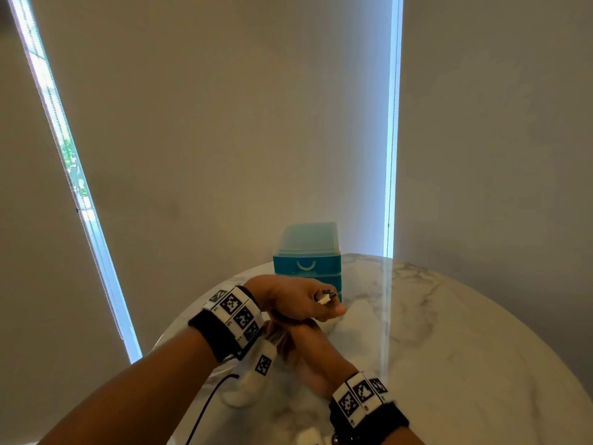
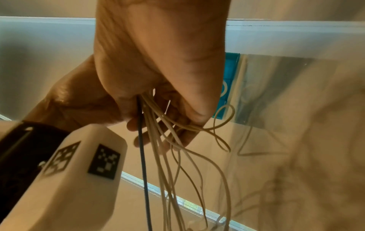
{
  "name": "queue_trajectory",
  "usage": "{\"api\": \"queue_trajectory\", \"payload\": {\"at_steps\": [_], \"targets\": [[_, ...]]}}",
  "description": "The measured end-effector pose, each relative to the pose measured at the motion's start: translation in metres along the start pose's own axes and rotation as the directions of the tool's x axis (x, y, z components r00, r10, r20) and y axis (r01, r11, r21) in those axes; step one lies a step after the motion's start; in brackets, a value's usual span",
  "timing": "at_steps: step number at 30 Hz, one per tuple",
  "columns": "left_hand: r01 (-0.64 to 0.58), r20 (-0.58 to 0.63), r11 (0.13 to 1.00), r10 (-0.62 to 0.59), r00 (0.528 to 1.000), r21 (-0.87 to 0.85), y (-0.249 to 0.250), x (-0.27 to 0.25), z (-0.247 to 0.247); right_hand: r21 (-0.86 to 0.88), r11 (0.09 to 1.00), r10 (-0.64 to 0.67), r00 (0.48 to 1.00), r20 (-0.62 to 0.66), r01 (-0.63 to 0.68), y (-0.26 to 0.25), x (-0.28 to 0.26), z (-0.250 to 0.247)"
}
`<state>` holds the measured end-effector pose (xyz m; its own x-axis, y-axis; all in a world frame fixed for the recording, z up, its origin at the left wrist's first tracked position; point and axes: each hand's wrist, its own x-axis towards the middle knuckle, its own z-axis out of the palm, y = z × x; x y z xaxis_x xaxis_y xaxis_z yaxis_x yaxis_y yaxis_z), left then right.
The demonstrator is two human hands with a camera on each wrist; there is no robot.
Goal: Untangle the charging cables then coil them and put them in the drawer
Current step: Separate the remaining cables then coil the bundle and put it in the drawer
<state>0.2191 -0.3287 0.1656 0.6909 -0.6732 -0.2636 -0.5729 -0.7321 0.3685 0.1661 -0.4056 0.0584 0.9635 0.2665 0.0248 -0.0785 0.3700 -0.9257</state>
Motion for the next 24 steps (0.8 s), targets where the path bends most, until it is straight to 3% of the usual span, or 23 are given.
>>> {"api": "queue_trajectory", "payload": {"at_steps": [5, 8, 11, 13, 15, 18, 21, 24], "targets": [[0.043, -0.103, 0.999, -0.041, 0.994, 0.023, 0.003, -0.001, 0.002, 0.281, 0.957, 0.108, 0.988, -0.111, -0.073, -0.010, 0.001, 0.023], [0.061, -0.157, 0.998, -0.065, 0.985, -0.031, -0.008, -0.005, 0.001, 0.378, 0.926, 0.031, 0.996, -0.078, 0.001, -0.010, -0.002, 0.023], [0.061, -0.161, 0.984, -0.089, 0.983, -0.169, -0.032, -0.023, -0.004, 0.361, 0.931, -0.017, 0.993, -0.121, 0.060, -0.004, 0.007, 0.006], [0.036, -0.132, 0.928, -0.091, 0.987, -0.372, -0.050, -0.038, -0.001, 0.344, 0.936, -0.028, 0.991, -0.131, 0.072, -0.003, 0.014, 0.001], [0.082, -0.023, 0.864, -0.108, 0.994, -0.497, -0.066, -0.052, 0.008, 0.318, 0.946, -0.027, 0.991, -0.130, 0.067, -0.003, 0.016, -0.003], [0.216, 0.131, 0.879, -0.177, 0.975, -0.425, -0.087, -0.061, 0.025, 0.315, 0.943, -0.079, 0.991, -0.109, 0.110, -0.006, 0.010, -0.001], [0.173, 0.020, 0.925, -0.176, 0.984, -0.339, -0.098, -0.065, 0.024, 0.329, 0.933, -0.119, 0.987, -0.104, 0.147, -0.008, 0.006, 0.003], [-0.013, -0.143, 0.948, -0.034, 0.989, -0.317, -0.118, -0.065, 0.021, 0.313, 0.933, -0.152, 0.984, -0.098, 0.175, -0.005, 0.008, 0.000]]}}
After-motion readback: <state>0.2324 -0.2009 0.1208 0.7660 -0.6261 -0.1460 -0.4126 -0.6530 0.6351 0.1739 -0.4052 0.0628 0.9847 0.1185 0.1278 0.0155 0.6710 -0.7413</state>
